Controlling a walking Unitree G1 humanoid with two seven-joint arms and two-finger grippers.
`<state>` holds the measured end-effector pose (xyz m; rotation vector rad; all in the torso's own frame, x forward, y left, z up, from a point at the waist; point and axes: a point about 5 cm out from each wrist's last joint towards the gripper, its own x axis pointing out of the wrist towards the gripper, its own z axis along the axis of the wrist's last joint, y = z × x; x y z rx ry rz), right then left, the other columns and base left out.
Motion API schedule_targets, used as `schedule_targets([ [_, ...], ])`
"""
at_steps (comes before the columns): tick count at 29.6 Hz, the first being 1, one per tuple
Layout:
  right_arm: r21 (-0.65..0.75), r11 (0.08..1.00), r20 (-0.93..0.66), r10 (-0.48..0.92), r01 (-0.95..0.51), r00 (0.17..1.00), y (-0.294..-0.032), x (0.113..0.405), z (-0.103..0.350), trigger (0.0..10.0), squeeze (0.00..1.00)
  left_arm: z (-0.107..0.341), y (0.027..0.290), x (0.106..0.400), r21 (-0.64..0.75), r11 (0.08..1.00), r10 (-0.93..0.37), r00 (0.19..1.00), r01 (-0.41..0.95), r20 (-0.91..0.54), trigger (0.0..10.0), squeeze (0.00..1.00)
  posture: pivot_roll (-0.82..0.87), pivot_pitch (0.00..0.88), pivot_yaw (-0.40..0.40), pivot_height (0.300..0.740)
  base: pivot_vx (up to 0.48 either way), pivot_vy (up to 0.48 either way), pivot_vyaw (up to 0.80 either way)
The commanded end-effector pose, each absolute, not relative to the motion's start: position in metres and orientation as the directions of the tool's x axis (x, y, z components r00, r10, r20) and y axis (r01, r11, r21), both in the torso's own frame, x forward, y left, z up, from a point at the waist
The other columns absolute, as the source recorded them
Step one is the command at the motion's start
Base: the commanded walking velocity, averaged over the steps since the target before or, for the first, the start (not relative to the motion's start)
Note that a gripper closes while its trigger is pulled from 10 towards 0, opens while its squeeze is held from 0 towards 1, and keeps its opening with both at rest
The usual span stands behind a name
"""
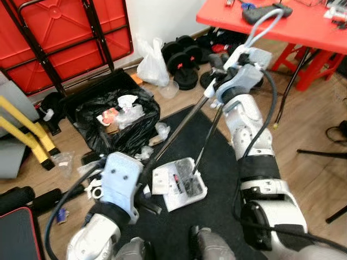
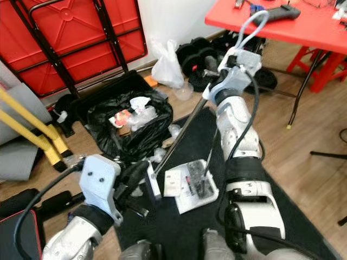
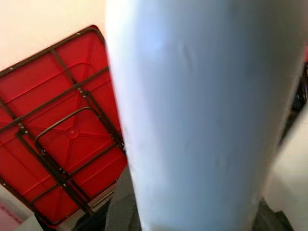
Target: Sweep floor
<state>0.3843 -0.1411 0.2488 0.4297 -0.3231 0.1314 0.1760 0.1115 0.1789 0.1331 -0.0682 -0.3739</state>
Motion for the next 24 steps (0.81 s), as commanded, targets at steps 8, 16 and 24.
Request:
schedule_targets([
  [8,0.417,0.895,0.335,0.008,-0.156,0.942,-0.145,0.393,0.247,10.0,0.00,0.180,0.115,0.167,0.138,0.935,-0.333,0.943,0.328,0.015,10.0,0.00,-0.04,0.335,0.032,0.740,0.000,0.000,0.00],
  [16,0.359,0.930,0.313,-0.043,-0.076,0.949,-0.156,0.395,0.240,10.0,0.00,0.182,0.116,0.162,0.140,0.932,-0.338,0.941,0.334,0.003,10.0,0.00,-0.04,0.351,0.042,0.740,0.000,0.000,0.00],
  [24,0.251,0.968,0.344,-0.087,-0.002,0.935,-0.164,0.398,0.267,10.0,0.00,0.182,0.114,0.163,0.133,0.931,-0.344,0.939,0.341,-0.002,10.0,0.00,-0.06,0.340,0.033,0.740,0.000,0.000,0.00],
])
